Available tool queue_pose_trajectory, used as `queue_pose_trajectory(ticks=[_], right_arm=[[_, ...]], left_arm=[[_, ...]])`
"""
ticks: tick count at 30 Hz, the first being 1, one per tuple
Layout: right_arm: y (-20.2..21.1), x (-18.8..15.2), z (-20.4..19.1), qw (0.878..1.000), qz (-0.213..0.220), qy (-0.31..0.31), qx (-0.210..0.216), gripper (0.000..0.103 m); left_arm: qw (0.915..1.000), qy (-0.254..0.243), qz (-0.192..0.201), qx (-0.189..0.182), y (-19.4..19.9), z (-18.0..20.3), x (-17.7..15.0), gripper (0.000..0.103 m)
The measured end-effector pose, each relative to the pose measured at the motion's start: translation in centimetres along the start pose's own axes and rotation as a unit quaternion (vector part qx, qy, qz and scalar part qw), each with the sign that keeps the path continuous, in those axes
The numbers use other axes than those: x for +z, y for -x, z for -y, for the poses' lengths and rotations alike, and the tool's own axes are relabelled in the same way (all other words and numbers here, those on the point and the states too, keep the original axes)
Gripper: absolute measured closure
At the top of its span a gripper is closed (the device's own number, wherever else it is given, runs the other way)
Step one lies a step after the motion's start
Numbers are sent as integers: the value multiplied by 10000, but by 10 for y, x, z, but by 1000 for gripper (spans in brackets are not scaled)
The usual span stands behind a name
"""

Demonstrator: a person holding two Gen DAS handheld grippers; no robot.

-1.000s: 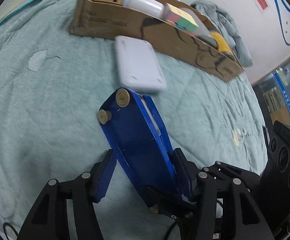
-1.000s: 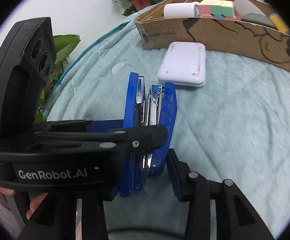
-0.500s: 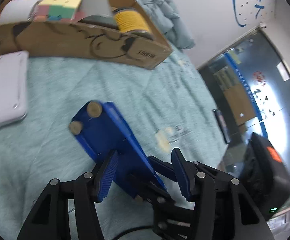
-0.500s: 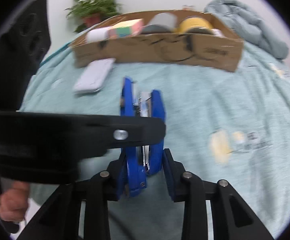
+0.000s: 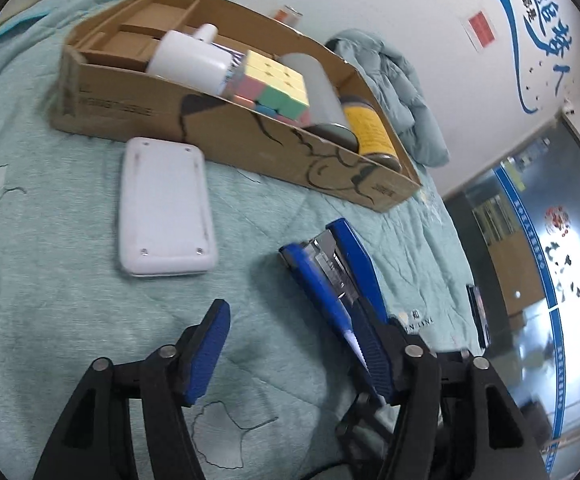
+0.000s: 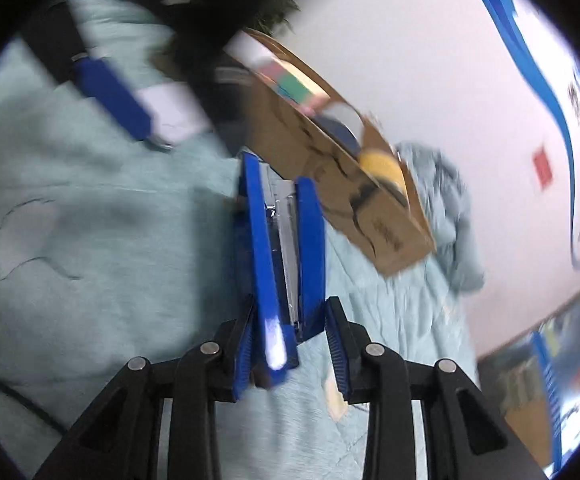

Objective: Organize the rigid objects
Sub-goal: 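Grasp the blue stapler with the left gripper and lift it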

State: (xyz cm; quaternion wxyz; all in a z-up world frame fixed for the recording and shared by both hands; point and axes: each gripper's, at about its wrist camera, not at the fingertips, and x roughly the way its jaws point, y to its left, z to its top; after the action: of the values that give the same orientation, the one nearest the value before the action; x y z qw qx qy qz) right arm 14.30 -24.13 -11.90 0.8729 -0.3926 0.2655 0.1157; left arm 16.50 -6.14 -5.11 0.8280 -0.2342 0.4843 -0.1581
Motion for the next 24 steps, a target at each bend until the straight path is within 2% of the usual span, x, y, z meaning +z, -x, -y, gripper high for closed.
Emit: queue_pose_trajectory(ticks=[1,3,4,6,8,12,13,14,15,17,19,20,21,24], right_arm=[[7,1,-3,9996,137,31,232,58],[17,1,2,9935,286,-226,1076,41],[23,1,11,9844,332,-625,1612,37],[24,-4,34,9608,391,-1423,2347,28],[12,-12,58,9347,241,-2184,2793,28],[-25,-21,78,9040,-231,-2877,3152,28],[-35,-24,81,8928,-401,-3030,3308,29],[-44,-25,82,8807,-577,-3182,3461,36],[-49,-25,83,8754,-646,-3242,3528,41],[-47,-19,76,8906,-546,-2962,3408,52],[-46,-13,70,9080,-463,-2744,3131,53],[-37,-16,62,9101,-446,-2743,3073,54],[-36,-15,61,9118,-441,-2768,3002,62],[-32,-12,58,9099,-473,-2823,3003,63]], left_arm=[[10000,36,2,18,1,-3,0,33],[9999,92,-76,-11,1,-8,-2,27],[9998,84,-145,-51,-1,-8,-3,27],[9997,19,-245,-65,-5,-7,-5,26],[9995,-12,-315,-63,-12,-4,-8,21],[9985,-15,-534,-137,-26,1,-13,20],[9982,-26,-574,-150,-29,2,-14,20],[9980,-40,-604,-157,-32,4,-15,20],[9979,-34,-631,-158,-35,5,-15,20],[9973,89,-716,-161,-42,4,-17,20],[9971,92,-733,-155,-46,6,-18,20],[9974,60,-711,-118,-46,7,-18,20],[9975,33,-706,-96,-48,9,-19,20],[9978,-3,-665,-63,-50,12,-18,20]])
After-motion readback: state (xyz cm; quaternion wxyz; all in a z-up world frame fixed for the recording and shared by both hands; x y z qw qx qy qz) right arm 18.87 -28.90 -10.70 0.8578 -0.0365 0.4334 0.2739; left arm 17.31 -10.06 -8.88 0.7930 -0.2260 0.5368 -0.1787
